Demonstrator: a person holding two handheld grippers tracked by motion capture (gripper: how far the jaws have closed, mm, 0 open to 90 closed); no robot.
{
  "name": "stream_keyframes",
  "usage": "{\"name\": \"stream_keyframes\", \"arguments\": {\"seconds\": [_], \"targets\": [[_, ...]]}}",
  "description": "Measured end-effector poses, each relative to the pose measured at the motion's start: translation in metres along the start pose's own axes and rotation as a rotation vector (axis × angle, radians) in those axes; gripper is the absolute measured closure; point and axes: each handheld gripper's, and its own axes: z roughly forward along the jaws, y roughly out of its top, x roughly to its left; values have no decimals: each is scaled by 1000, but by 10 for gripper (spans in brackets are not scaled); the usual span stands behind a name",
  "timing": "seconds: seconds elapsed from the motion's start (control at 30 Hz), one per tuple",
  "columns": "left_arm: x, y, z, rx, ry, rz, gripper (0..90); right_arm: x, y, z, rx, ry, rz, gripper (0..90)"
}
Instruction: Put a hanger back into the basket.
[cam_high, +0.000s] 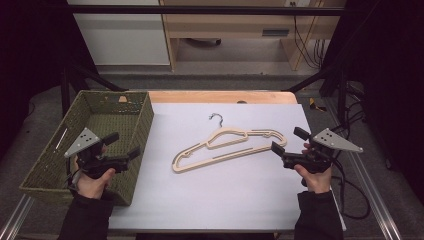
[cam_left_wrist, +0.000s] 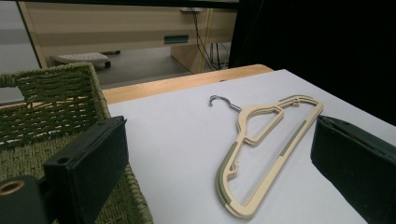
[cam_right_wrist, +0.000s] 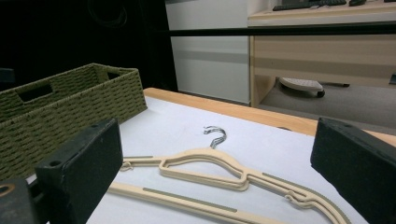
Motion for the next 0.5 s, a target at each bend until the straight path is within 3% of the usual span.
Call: {"name": "stream_keyframes", "arguments": {"seconds": [0.27,0.5], "targets": [[-12,14,9,-14,-22,33,43,-2,-1,-1,2,3,3,28],[-23,17,23,11,-54,51,51,1,0,4,10,12,-2,28]]}}
